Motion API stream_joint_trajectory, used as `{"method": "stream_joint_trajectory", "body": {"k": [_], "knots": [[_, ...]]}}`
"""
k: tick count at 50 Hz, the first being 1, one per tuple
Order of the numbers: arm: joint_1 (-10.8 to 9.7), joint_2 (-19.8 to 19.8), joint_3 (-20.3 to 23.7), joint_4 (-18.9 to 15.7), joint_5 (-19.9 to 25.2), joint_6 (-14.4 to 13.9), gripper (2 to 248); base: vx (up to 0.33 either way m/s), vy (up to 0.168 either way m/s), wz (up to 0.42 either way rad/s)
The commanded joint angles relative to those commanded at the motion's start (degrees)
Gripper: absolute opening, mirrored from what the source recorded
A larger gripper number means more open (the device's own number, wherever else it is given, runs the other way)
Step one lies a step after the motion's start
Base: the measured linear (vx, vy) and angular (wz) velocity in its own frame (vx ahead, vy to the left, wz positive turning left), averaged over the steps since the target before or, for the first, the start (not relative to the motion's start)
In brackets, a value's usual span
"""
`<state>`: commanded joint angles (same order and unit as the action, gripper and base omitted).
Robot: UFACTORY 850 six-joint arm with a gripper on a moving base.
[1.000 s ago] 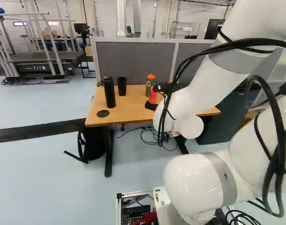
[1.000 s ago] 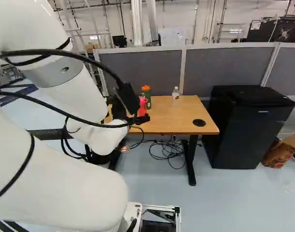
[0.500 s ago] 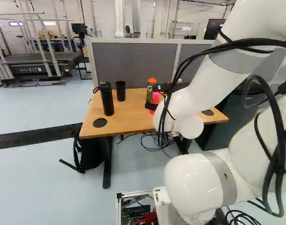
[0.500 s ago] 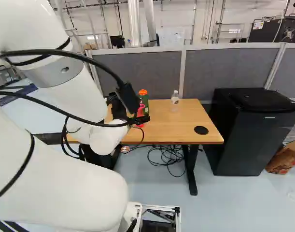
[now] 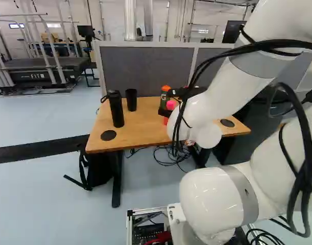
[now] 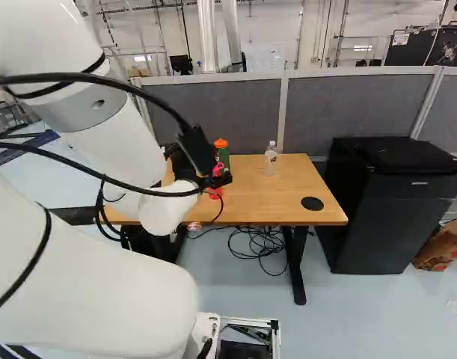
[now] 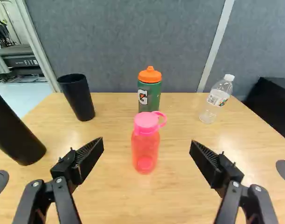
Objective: Pick up the green bottle from the table
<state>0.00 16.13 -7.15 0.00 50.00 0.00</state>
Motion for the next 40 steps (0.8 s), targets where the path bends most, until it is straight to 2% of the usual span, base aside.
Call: {"method": "stream_joint_trajectory", "body": {"k": [34, 40], "knots": [[0.0, -6.23, -10.34, 0.0, 0.0, 0.0, 247, 0.0, 0.0, 0.0], [0.0, -7.38, -12.24, 0.0, -1.38, 0.0, 247, 0.0, 0.0, 0.0]]}}
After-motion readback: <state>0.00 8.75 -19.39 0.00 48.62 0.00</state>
